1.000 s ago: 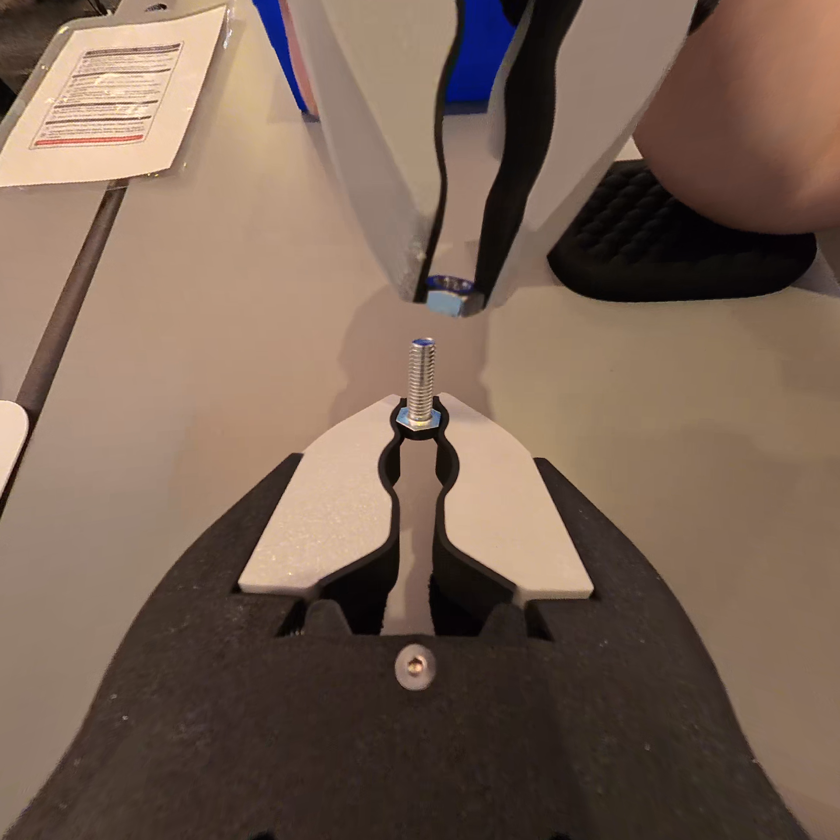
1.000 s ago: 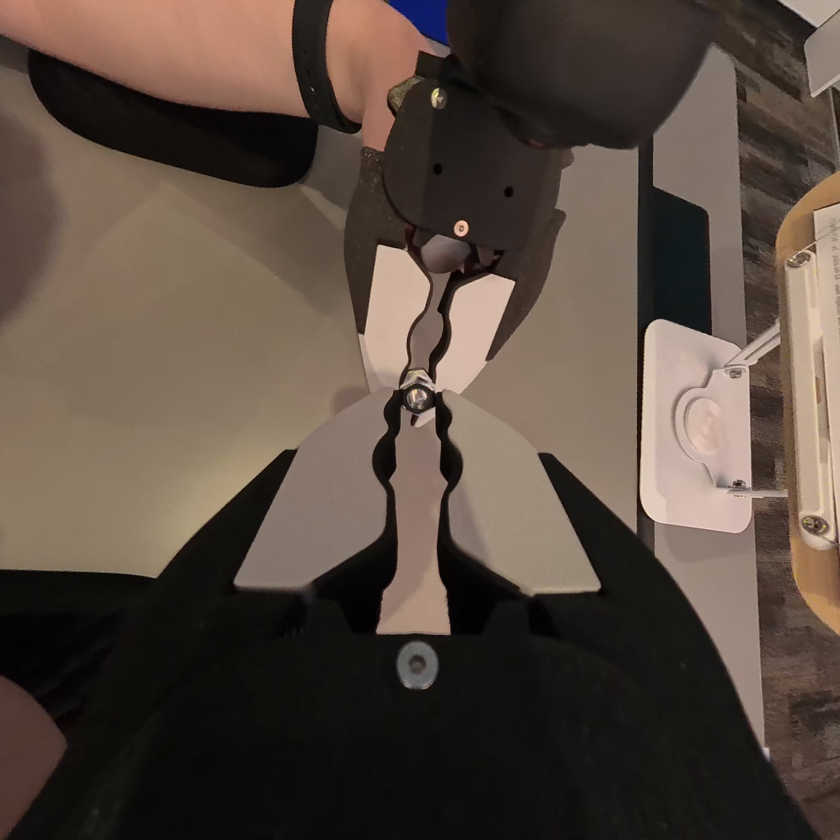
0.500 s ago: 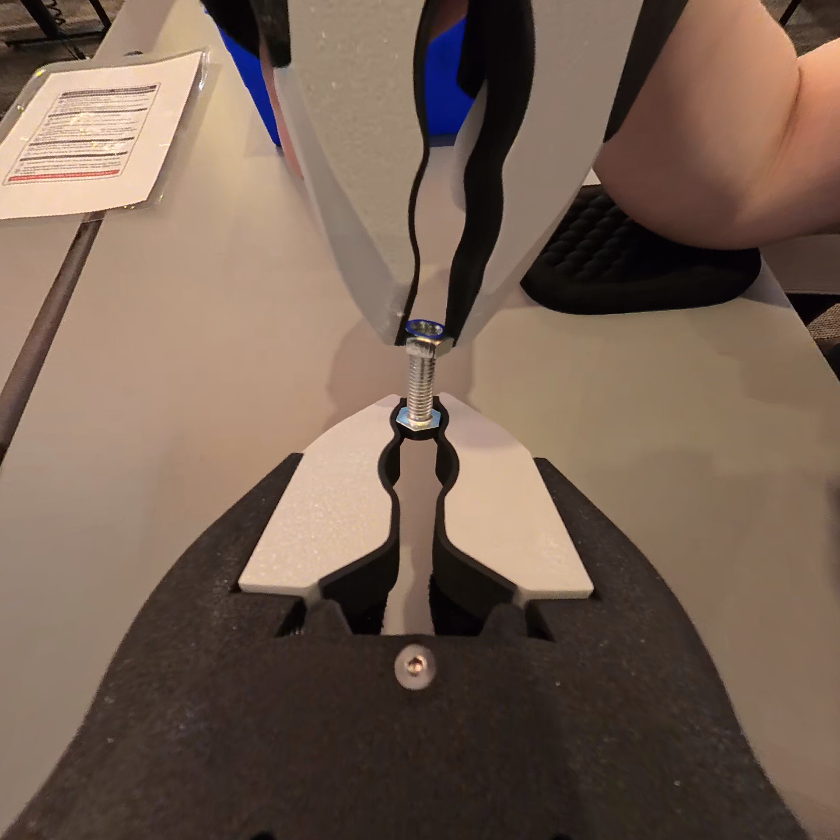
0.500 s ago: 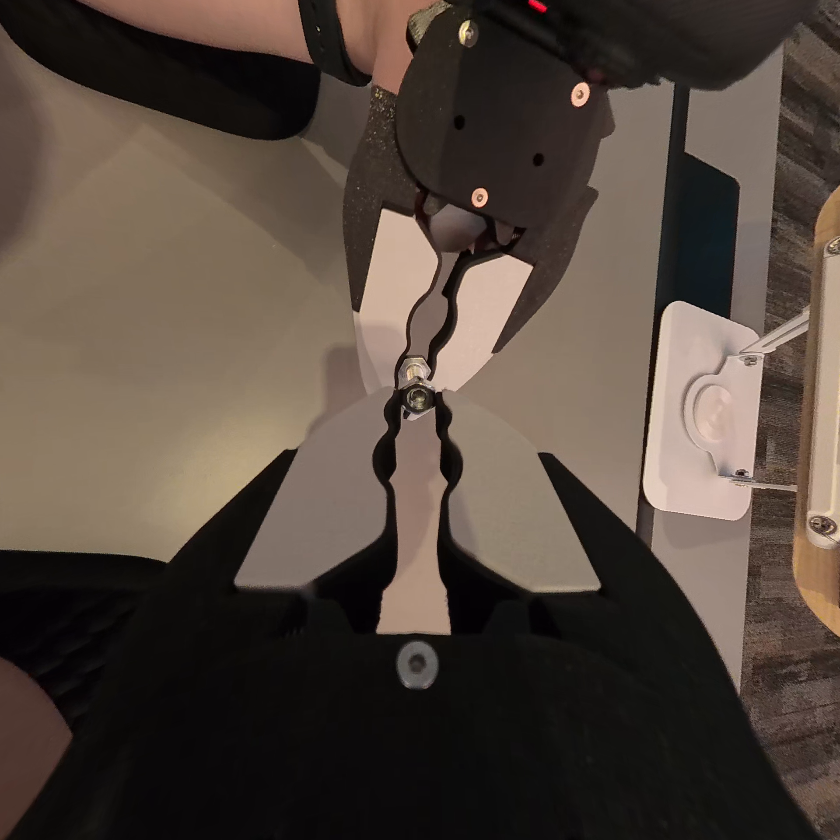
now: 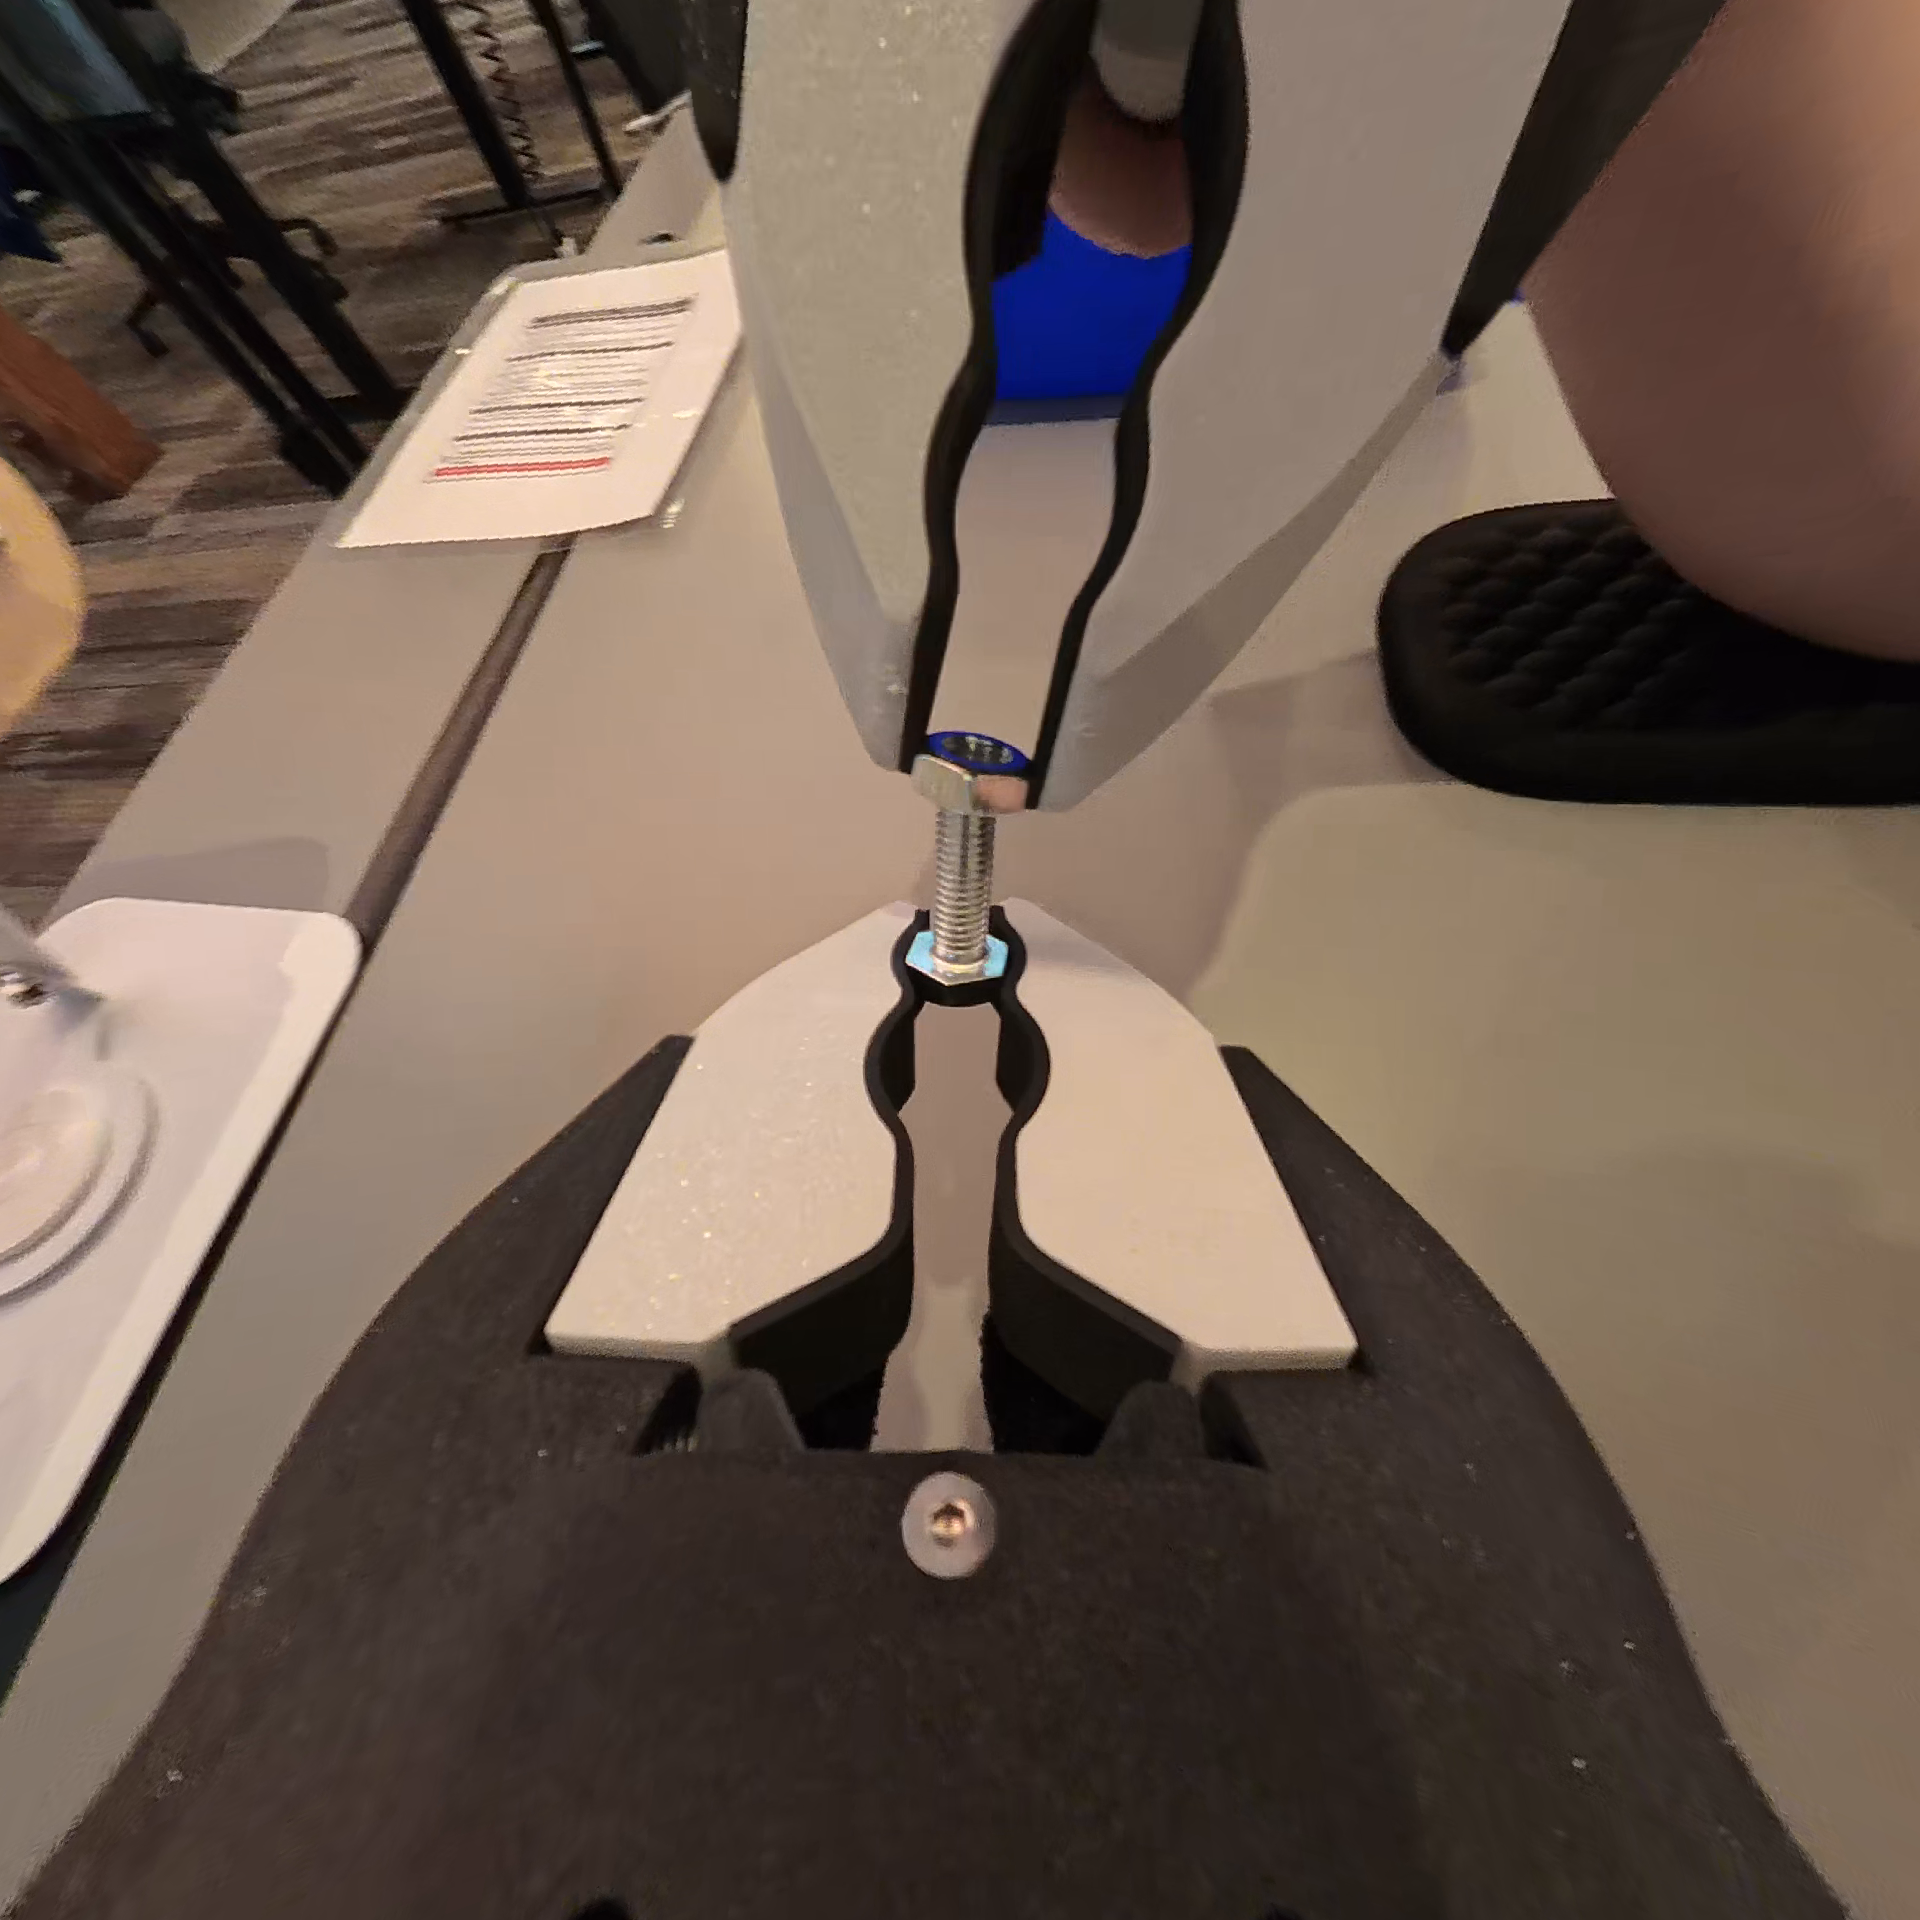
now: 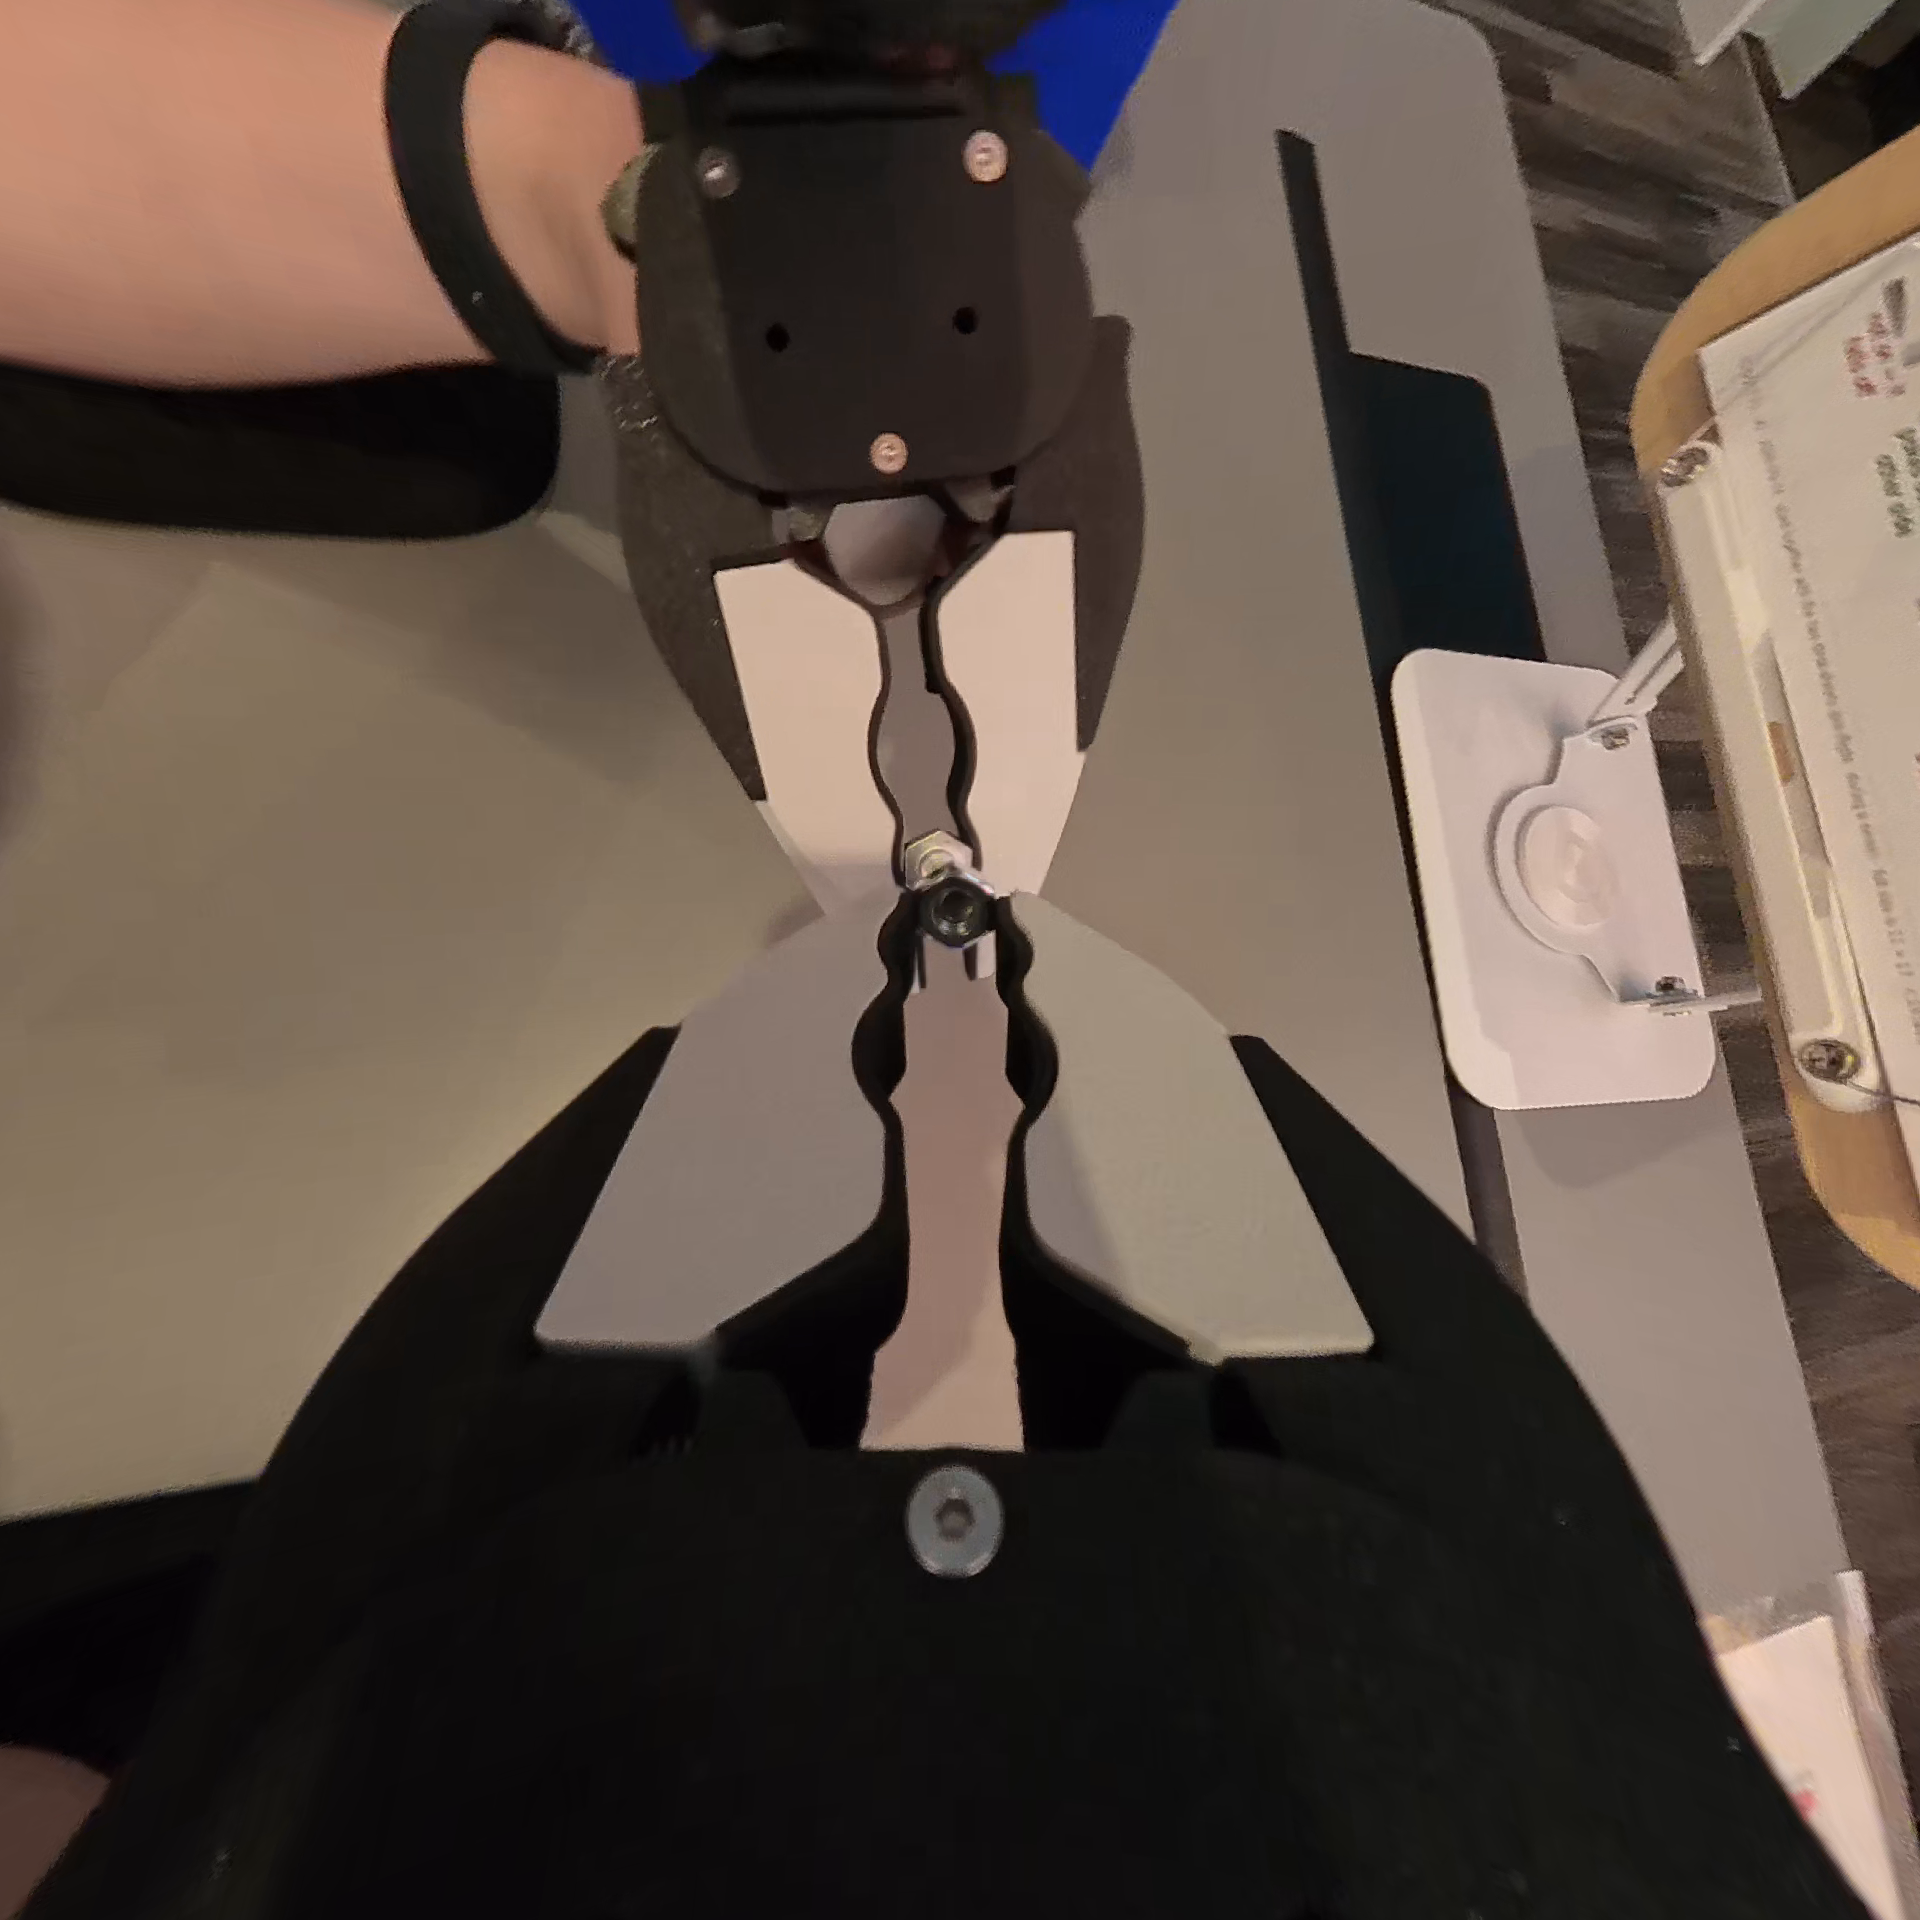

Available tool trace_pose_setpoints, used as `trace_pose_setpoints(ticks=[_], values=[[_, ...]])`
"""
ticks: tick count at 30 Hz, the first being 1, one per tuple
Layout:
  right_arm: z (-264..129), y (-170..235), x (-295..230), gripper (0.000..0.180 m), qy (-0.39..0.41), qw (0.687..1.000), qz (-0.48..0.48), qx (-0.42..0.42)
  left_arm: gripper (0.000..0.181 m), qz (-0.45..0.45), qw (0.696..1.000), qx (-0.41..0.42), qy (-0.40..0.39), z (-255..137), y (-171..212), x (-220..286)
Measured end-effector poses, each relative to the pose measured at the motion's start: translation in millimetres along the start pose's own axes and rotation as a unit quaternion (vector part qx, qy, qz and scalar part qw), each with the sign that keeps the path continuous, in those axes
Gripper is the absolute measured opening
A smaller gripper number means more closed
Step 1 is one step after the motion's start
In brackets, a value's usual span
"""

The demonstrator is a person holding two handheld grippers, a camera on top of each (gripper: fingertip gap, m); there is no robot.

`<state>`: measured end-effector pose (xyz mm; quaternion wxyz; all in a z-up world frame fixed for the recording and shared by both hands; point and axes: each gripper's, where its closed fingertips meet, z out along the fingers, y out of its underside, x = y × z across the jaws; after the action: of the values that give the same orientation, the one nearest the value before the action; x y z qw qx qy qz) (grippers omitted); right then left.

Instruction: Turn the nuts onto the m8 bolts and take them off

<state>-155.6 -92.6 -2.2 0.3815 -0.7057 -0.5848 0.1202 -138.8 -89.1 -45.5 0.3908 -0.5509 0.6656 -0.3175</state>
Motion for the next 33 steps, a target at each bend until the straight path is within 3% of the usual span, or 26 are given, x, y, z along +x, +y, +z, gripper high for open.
trace_pose_setpoints(ticks=[1, 12, 23, 26, 33], values=[[1, -2, 2, 0.014, 0.002, 1.000, 0.012, 0.006, 0.010, 0.002, 1.000, -0.003, -0.014, -2, 0, -4], [8, -13, 29, 0.014, 0.017, 0.985, 0.164, 0.057, 0.010, 0.002, 0.987, -0.047, -0.152, -14, 2, -42], [18, -13, 42, 0.014, -0.015, 0.944, 0.309, 0.111, 0.010, 0.043, 0.954, -0.116, -0.275, -24, 12, -68], [22, -12, 40, 0.014, -0.042, 0.939, 0.322, 0.117, 0.010, 0.053, 0.951, -0.138, -0.273, -25, 17, -67], [25, 2, 21, 0.014, -0.081, 0.972, 0.207, 0.076, 0.010, 0.044, 0.972, -0.149, -0.175, -12, 28, -42]])
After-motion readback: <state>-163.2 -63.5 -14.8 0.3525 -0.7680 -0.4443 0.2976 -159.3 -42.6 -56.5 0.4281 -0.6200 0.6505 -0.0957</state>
